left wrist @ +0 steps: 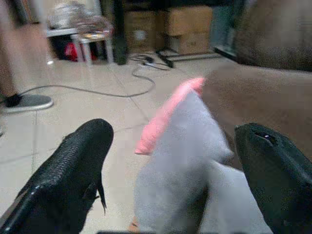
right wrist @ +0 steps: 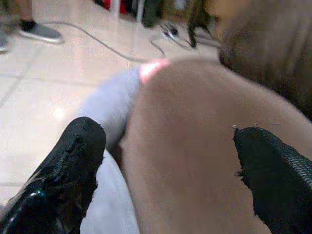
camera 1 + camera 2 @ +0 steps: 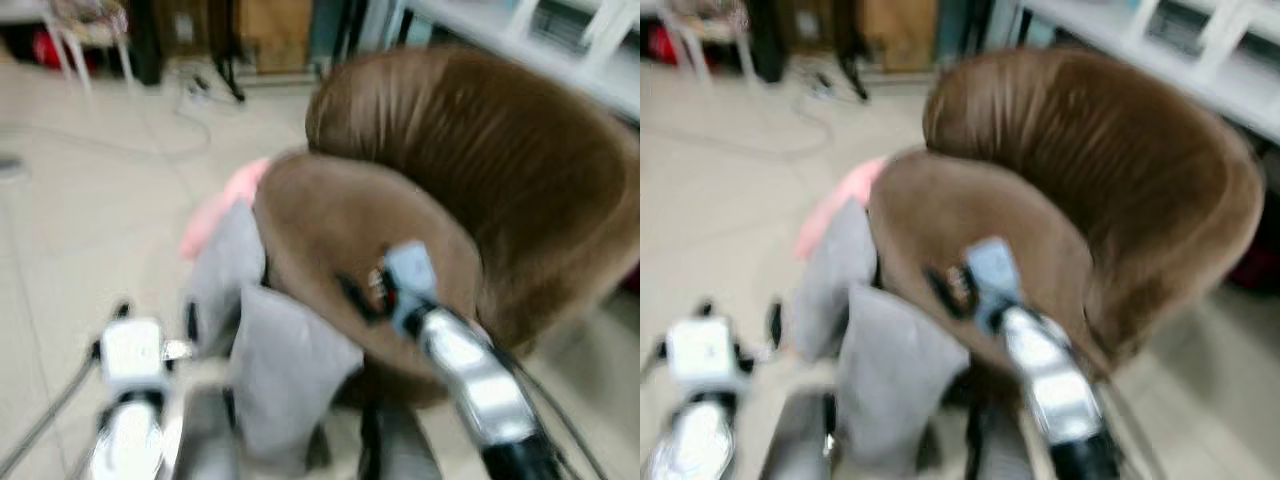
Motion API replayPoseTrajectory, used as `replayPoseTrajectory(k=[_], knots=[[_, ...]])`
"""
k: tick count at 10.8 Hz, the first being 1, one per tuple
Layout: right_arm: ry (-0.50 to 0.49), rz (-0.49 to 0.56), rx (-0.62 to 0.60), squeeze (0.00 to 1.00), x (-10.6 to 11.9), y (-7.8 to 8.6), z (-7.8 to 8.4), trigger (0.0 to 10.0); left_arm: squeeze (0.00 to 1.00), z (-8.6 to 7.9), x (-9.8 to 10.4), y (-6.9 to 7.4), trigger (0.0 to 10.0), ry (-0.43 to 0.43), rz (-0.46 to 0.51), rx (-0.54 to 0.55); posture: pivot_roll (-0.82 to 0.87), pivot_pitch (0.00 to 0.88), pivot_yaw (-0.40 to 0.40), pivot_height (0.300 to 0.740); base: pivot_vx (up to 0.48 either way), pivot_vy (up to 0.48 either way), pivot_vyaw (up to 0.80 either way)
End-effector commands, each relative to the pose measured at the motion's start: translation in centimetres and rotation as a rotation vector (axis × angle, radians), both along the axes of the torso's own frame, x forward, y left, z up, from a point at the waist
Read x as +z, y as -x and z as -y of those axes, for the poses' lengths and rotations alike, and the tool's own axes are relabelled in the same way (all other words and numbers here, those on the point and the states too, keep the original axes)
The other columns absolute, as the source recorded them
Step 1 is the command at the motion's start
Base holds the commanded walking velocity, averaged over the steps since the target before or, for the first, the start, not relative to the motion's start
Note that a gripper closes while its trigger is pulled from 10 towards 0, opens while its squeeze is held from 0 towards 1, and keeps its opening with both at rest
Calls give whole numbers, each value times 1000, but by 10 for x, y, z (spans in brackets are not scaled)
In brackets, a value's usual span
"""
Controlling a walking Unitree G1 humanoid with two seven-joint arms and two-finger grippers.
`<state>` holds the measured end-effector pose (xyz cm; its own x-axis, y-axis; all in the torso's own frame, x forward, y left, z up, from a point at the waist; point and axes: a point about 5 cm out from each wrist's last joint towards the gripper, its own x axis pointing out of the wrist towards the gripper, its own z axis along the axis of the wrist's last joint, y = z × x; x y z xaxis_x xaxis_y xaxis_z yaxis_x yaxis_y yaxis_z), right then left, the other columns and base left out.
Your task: Move the pillow to the sofa from floor
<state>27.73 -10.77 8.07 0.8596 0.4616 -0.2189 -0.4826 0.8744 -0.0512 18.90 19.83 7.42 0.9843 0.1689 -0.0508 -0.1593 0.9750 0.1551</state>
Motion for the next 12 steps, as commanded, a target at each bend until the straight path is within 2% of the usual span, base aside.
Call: replayPoseTrajectory(k=[1,3,4,5,6,7,8,9,10,11,12], knots=[[18,-15,5,0,-3,0,2,10000,0,1,2,-2,10000,-11,4,-12,141,0,-163,550,0,0,0],[56,-76,-8,0,-15,0,8,10000,0,1,2,-2,10000,-18,0,-25,139,0,-163,550,0,0,0],[94,-102,-54,0,-22,-4,16,10000,0,0,2,-1,10000,-22,-6,-30,141,0,-160,550,0,0,0],[84,-144,-81,0,-30,-7,19,10000,0,-1,2,-1,10000,-24,-12,-38,143,0,-159,550,0,0,0],[128,-249,-91,0,-52,-10,21,10000,0,-1,3,-3,10000,-33,-23,-74,147,0,-148,550,0,0,0],[189,-331,-48,0,-70,-6,18,10000,0,-1,2,-5,10000,-32,-39,-95,148,0,-139,550,0,0,0],[273,-440,1,0,-96,6,13,10000,0,2,-1,-3,10000,-31,-77,-154,154,25,-132,550,0,0,0],[299,-496,-8,0,-108,14,11,10000,0,3,-5,1,10000,-38,-114,-194,164,64,-139,550,0,0,0],[282,-536,-54,0,-115,19,10,10000,0,-1,-4,8,10000,-55,-135,-184,172,102,-145,550,0,0,0],[228,-547,-81,0,-115,17,6,10000,0,-5,-3,14,10000,-62,-140,-177,169,122,-149,550,0,0,0],[146,-535,-58,0,-111,14,-2,10000,0,-8,-1,20,10000,-61,-141,-175,160,151,-160,550,0,0,0]])
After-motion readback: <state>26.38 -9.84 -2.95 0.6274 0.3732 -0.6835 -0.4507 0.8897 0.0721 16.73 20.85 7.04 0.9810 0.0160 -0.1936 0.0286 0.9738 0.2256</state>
